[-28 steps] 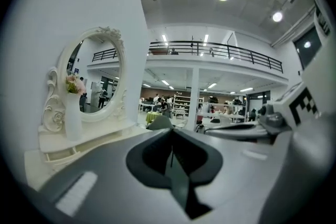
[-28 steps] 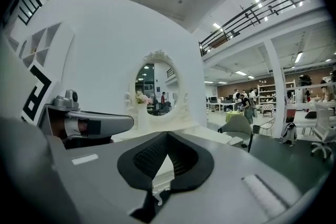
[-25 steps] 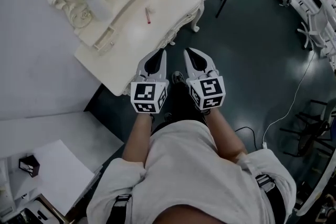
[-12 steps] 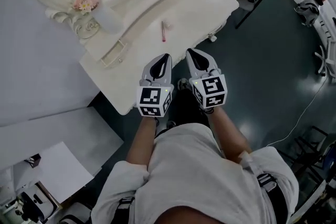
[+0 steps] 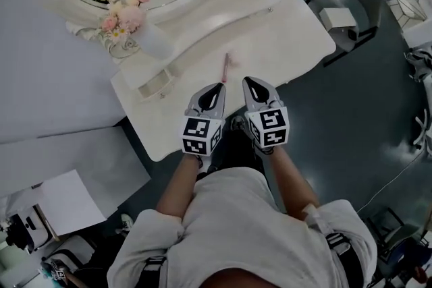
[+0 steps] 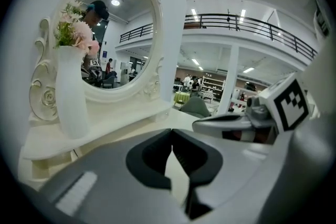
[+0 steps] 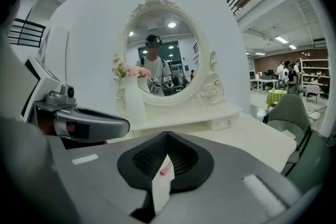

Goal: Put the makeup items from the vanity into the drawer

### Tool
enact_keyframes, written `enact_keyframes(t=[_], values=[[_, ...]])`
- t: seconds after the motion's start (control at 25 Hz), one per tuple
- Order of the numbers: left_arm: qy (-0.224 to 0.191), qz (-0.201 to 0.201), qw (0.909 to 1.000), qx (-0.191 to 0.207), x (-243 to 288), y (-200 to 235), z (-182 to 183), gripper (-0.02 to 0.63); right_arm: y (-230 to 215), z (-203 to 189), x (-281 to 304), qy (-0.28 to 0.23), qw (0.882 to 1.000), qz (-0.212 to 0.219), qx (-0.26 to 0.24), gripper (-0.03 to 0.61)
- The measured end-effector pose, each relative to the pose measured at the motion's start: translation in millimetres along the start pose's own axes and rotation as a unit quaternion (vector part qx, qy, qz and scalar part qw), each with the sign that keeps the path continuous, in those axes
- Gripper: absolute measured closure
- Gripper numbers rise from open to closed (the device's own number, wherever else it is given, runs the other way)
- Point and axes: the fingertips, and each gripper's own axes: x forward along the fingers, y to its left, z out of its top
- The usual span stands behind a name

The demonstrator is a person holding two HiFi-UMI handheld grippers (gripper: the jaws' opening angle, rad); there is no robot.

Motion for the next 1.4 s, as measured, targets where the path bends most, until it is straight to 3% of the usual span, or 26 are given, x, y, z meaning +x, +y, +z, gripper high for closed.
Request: enact_keyframes(t=[0.4, 0.64, 0.92, 1.2, 1.4], values=[[0.000, 0.015, 0.9995, -0.029, 22, 20, 10, 0.611, -3, 6, 39, 0.031, 0.999, 0.034, -0.021, 0.578], [-0.009, 0.007, 0.9991, -0.042, 27, 45, 14, 0.611, 9, 6, 46, 0.048, 0.998, 0.016, -0.036, 0.578], [-0.009, 0.002, 0.9990, -0.043, 36, 37, 15, 0.611, 4, 1, 42, 0.060, 0.997, 0.015, -0.048, 0.578], [0.013, 0.057, 0.9968, -0.055, 67, 55, 9, 0.611, -20, -7, 75, 0.078, 0.992, 0.070, -0.071, 0.577], [0.031, 0.075, 0.9940, -0.073, 89, 53, -1, 0.611, -42, -6, 81, 0.081, 0.990, 0.091, -0.066, 0.572]])
